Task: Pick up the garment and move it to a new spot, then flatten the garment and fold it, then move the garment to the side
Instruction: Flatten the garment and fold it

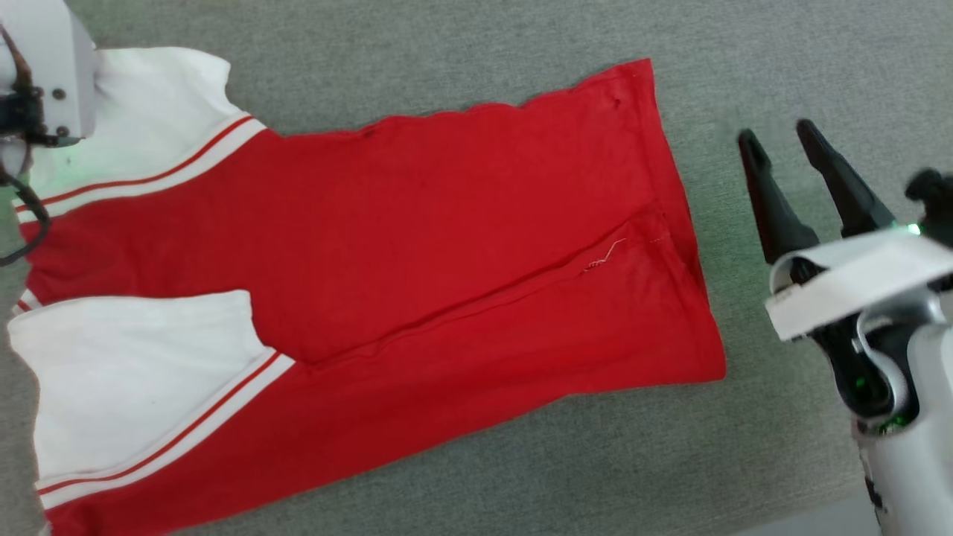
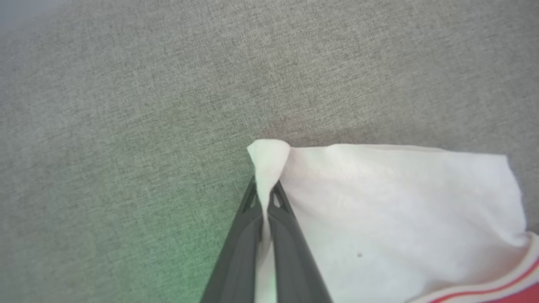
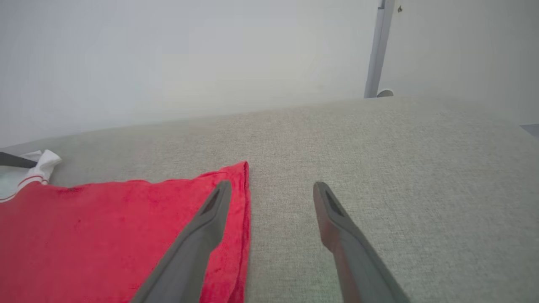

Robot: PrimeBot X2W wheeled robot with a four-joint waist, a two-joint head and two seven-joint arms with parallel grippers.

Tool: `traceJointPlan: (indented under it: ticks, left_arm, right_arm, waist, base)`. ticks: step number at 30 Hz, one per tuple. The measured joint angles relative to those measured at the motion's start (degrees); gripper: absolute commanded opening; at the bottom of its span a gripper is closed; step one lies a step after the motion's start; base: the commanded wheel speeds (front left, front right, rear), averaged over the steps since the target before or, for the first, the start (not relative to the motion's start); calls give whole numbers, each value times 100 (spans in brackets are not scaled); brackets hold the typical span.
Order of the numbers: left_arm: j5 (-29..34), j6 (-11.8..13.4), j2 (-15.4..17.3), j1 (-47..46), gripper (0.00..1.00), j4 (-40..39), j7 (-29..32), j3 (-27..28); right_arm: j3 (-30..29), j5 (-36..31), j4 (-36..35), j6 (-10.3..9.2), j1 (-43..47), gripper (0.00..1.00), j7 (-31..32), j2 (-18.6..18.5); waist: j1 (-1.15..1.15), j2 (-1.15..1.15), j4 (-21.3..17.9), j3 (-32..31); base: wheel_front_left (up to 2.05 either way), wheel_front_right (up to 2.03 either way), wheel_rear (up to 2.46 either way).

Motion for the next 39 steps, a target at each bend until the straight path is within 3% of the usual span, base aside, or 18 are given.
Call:
traceJointPlan:
  ticks: [7, 16, 23, 24, 25, 26, 33, 39]
  left_arm:
    - [10, -4, -207, -134, 0, 13, -49, -81]
    - [51, -77, -538, -305, 0, 59, -186, -203]
    - [45, -131, -675, -407, 0, 178, -309, -241]
    - [41, -135, -687, -418, 0, 197, -326, -244]
    - [40, -137, -701, -424, 0, 213, -352, -248]
    - [40, -140, -716, -434, 0, 232, -361, -254]
    - [-14, -204, -810, -449, 0, 370, -698, -231]
    - [-112, -313, -761, -436, 0, 218, -888, -234]
  right_arm:
    - [247, 16, 277, -1, -939, 100, 1129, -51]
    - [589, -145, 1432, -1, -2095, 100, 2724, -232]
    - [889, -63, 2287, -1, -2665, 100, 3453, -188]
    - [900, 32, 2399, -1, -2750, 47, 3529, -169]
    - [959, 46, 2492, -1, -2832, 7, 3611, -186]
    - [1027, 45, 2554, -1, -2900, 0, 3654, -214]
    - [1125, 179, 2824, 0, -3077, 0, 3533, -278]
    - [1236, 312, 2633, -1, -2816, 0, 3286, -531]
  waist:
    - [0, 0, 159, 35]
    - [0, 0, 460, 93]
    - [0, 0, 610, 144]
    - [0, 0, 622, 151]
    - [0, 0, 635, 156]
    - [0, 0, 646, 161]
    - [0, 0, 733, 104]
    - [0, 0, 847, -106]
  base:
    - [0, 0, 0]
    - [0, 0, 0]
    - [0, 0, 0]
    - [0, 0, 0]
    - [0, 0, 0]
    - [0, 0, 0]
    - [0, 0, 0]
    - [0, 0, 0]
